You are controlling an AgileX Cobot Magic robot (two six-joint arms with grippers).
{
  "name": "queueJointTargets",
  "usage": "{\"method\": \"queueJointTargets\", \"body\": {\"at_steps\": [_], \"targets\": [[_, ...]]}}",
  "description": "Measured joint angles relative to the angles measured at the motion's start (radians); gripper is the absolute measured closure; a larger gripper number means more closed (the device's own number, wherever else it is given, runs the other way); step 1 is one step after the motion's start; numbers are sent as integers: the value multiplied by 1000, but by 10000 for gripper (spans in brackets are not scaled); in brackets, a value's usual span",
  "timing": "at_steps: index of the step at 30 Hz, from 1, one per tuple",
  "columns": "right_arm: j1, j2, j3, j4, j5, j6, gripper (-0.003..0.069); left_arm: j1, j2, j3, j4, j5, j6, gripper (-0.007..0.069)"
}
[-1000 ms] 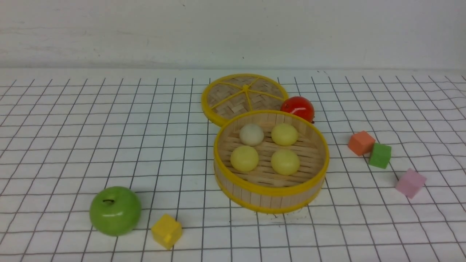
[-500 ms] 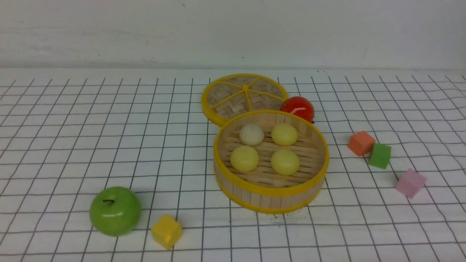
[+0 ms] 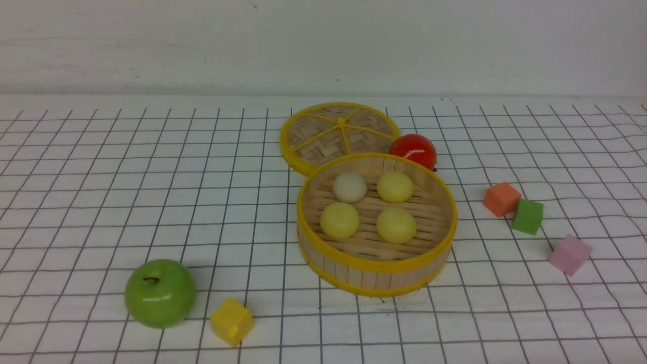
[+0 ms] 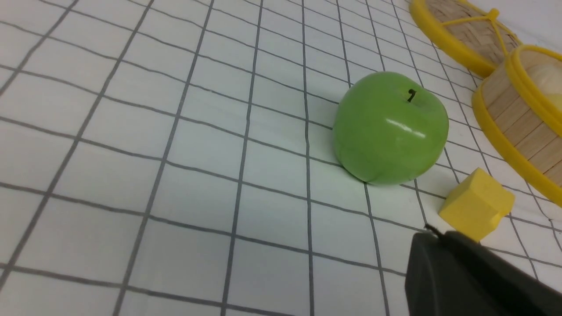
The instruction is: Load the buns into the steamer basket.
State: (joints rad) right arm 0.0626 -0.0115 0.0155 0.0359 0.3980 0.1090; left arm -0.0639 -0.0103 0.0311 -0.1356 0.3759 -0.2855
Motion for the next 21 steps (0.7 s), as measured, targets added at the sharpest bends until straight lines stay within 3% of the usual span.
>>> {"method": "queueJointTargets", "body": {"at_steps": [21], "targets": [[0, 0, 0, 0, -1, 0, 562, 0, 0, 0, 0, 0, 0, 622]]}}
